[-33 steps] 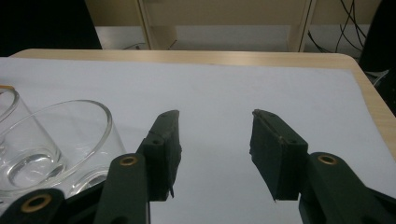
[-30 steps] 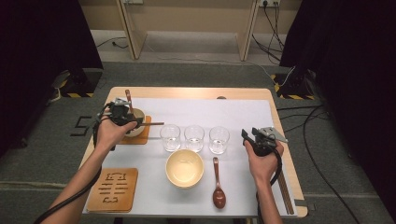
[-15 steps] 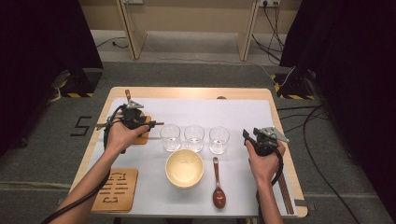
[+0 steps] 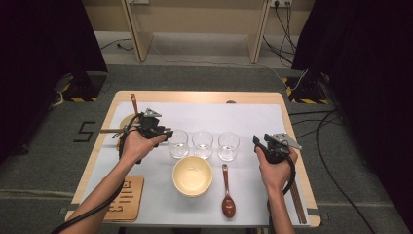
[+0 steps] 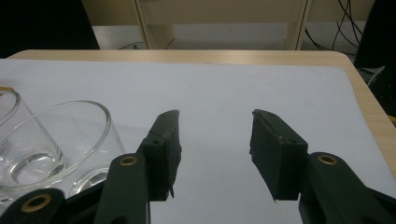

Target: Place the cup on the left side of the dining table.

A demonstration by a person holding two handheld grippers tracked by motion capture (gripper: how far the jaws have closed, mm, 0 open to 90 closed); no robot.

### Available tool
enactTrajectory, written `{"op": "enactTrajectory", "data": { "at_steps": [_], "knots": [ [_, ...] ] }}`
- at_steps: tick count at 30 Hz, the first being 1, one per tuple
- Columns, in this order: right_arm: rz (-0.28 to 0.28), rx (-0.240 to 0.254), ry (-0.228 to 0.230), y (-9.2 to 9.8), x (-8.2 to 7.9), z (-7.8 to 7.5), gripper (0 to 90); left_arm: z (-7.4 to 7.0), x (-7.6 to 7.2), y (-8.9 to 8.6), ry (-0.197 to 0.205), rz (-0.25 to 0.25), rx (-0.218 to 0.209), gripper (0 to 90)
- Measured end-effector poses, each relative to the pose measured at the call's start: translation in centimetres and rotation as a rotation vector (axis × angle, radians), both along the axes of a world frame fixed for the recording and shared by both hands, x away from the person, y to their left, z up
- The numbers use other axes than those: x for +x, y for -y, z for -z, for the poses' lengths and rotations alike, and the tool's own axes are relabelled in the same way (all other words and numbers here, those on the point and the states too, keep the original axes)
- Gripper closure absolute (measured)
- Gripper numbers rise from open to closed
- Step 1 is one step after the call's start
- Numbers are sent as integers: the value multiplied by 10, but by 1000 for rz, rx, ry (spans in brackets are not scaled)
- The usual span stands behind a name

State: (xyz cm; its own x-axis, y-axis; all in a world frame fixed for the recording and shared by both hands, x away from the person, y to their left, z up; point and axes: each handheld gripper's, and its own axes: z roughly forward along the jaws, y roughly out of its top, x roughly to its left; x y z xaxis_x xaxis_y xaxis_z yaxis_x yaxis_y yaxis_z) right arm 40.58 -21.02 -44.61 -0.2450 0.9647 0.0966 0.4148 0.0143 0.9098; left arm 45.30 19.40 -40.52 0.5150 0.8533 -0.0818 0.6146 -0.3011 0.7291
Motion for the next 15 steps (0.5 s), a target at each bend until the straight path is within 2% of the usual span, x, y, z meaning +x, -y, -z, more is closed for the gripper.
{"op": "enactTrajectory", "data": {
  "at_steps": [5, 7, 12, 15],
  "knots": [
    [-3, -1, -1, 0, 0, 0, 526, 7, 4, 5, -33, 2, 3, 600],
    [-1, -1, -3, 1, 1, 0, 525, 11, 5, 9, -42, 10, 21, 608],
    [-5, 0, -6, 1, 1, 1, 524, 17, 6, 13, -71, 12, 30, 647],
    [-4, -1, -8, 1, 1, 0, 523, 19, 7, 15, -74, 13, 52, 669]
  ]
}}
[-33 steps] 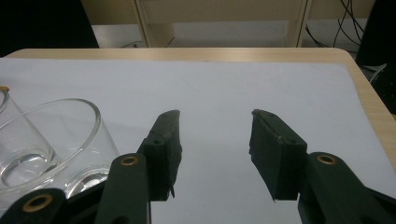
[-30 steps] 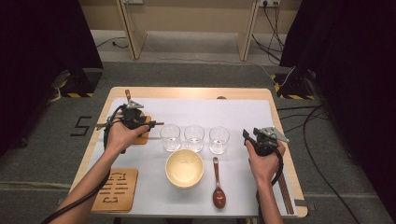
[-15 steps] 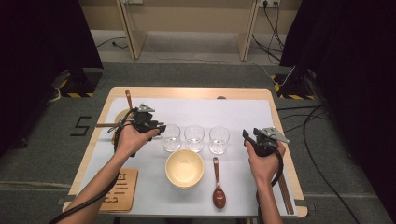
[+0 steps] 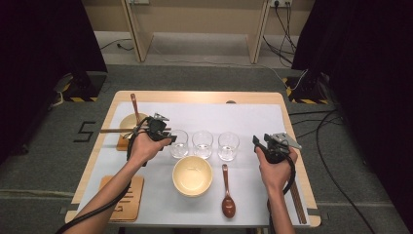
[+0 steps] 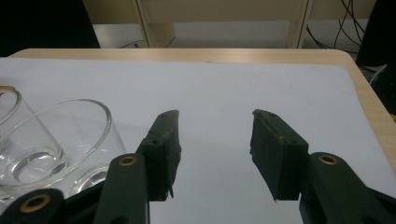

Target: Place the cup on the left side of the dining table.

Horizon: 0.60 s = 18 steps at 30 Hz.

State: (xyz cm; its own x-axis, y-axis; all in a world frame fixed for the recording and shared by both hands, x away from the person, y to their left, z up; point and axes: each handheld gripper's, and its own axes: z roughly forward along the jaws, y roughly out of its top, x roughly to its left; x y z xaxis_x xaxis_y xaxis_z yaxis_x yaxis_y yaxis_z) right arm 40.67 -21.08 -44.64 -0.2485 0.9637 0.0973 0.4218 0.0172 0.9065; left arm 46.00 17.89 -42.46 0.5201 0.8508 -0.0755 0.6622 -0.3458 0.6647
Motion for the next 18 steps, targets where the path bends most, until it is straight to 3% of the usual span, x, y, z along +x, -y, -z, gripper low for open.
{"op": "enactTrajectory", "data": {
  "at_steps": [15, 18],
  "knots": [
    [-7, -1, -9, -1, 1, 1, 522, 6, 7, 5, -31, -18, 46, 745],
    [-8, -1, -10, -1, 1, 1, 521, 6, 7, 5, -37, -28, 39, 755]
  ]
}}
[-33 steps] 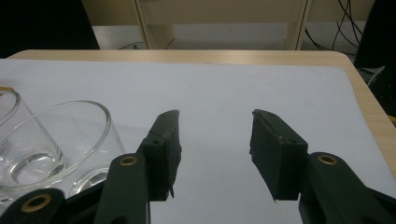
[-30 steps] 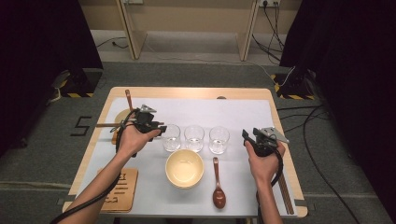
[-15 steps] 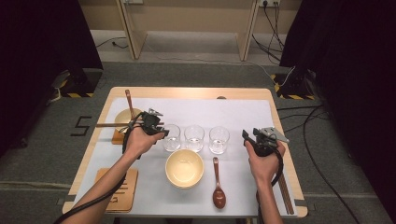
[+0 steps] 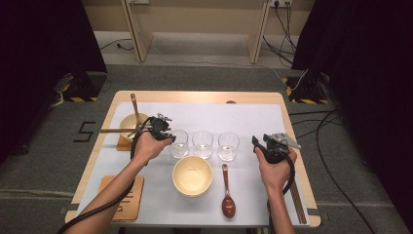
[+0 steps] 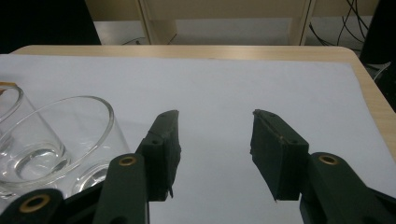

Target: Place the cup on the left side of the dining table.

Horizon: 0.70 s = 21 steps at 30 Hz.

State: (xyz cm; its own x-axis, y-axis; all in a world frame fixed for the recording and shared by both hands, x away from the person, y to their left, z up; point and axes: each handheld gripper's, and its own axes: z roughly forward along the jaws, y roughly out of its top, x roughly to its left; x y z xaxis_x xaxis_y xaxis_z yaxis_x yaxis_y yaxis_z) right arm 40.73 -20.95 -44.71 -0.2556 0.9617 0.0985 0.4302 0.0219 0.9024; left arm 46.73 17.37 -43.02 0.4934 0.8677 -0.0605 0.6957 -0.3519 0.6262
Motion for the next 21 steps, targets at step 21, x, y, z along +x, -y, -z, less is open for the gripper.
{"op": "enactTrajectory", "data": {
  "at_steps": [21],
  "knots": [
    [4, -1, 4, 0, 0, -1, 521, -7, -22, -7, 52, 96, 39, 830]
  ]
}}
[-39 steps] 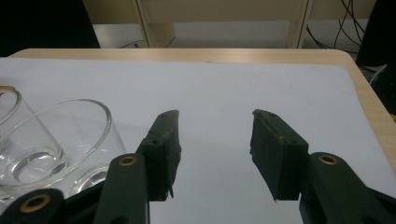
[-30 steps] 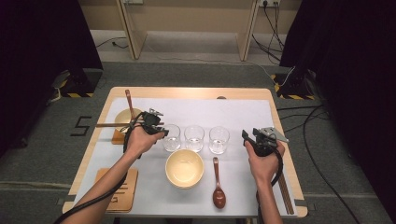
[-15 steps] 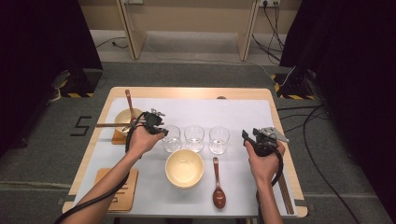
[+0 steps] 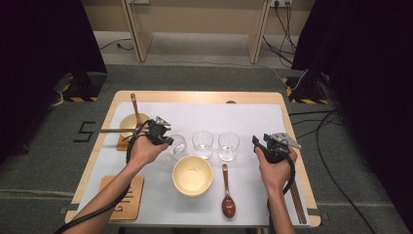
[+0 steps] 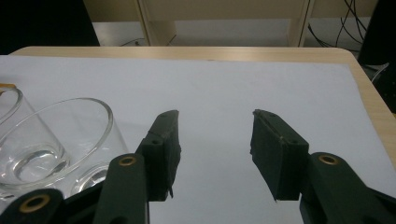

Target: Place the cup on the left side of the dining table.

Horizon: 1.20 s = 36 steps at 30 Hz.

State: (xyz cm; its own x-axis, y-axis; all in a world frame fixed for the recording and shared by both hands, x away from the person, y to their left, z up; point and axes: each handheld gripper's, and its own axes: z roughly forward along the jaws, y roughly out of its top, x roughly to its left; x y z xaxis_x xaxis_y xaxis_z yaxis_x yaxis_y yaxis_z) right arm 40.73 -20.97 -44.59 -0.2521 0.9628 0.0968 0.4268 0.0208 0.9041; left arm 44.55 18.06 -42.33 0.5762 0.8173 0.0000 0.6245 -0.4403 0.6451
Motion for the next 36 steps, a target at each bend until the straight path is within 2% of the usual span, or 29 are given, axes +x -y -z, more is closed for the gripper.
{"op": "enactTrajectory", "data": {
  "at_steps": [2, 5, 13, 16, 25, 29, 36],
  "knots": [
    [0, 1, 2, 0, 0, -1, 521, -1, -2, -2, 2, 3, -2, 831],
    [2, -1, 5, 0, -1, -1, 521, -4, -8, -11, 13, -3, -28, 833],
    [4, 0, 5, 1, -1, -2, 521, -14, -21, -32, 29, -16, -29, 835],
    [4, -1, 3, 0, -1, -1, 521, -17, -28, -45, 39, -25, -34, 835],
    [1, -7, 3, -1, -1, -1, 521, -16, -47, -74, 38, -49, -39, 836],
    [3, -7, 4, -1, -1, -1, 521, -16, -51, -83, 37, -64, -49, 836],
    [5, -5, 5, -1, -2, -1, 521, -12, -57, -95, 28, -77, -35, 837]
  ]
}}
